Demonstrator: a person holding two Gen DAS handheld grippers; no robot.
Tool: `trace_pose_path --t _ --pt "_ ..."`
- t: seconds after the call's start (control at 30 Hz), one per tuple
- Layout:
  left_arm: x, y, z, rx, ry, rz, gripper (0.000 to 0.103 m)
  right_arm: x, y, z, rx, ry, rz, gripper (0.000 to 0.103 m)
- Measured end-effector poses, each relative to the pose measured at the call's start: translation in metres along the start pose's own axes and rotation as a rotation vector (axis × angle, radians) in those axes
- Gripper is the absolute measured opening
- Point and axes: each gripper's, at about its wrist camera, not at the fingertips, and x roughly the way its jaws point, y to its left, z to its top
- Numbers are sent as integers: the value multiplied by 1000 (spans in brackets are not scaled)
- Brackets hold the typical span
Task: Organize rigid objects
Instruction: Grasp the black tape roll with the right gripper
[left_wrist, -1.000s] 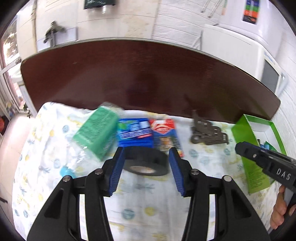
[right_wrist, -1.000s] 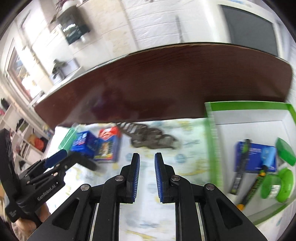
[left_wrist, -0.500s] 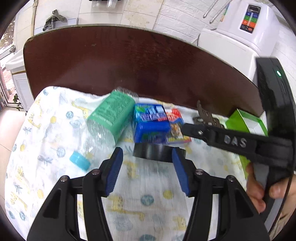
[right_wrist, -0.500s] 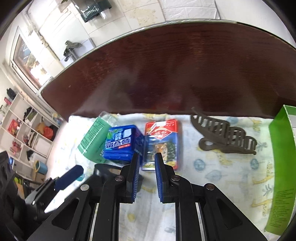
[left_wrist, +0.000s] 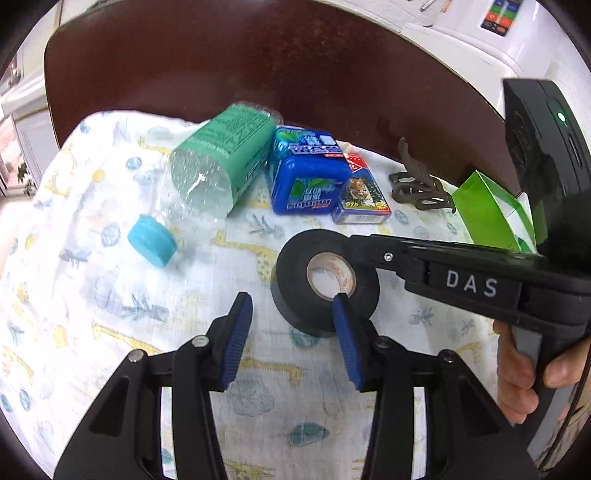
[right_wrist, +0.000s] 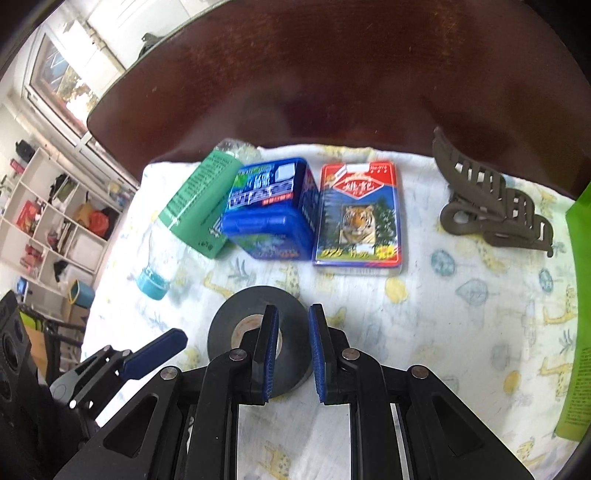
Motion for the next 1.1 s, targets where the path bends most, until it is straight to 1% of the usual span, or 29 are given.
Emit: trace_pose_path --t 0.1,0.17,0.2,0.27,0.37,0.63,0.77,0.87,0.93,1.0,1.1 --pt "-1 6 -2 -30 7 2 42 0 4 -2 -27 -12 -24 18" --pt "-2 6 0 -40 13 -10 38 0 5 -3 -31 -9 -30 18" --pt "-3 5 0 -43 14 -18 38 -1 6 -4 -32 -6 -31 18" --pt "-2 4 2 -42 17 -27 38 -2 7 -5 -33 -2 -22 18" --pt "5 1 5 -41 34 -20 38 -1 7 -7 -33 3 -15 18" --pt "10 -2 10 -36 30 -22 38 -3 -3 -11 16 22 42 18" --pt "12 0 11 -50 35 -34 38 -4 -7 -12 25 18 63 18" --pt "13 0 11 -49 34 -33 39 -4 -9 -13 45 21 81 22" --pt "13 1 11 -51 34 -38 39 -5 -15 -13 81 24 123 30" --pt "13 1 12 -52 37 -41 39 -4 -18 -12 105 29 148 30" --pt "14 2 12 -55 37 -45 39 -1 -18 -11 114 33 118 30"
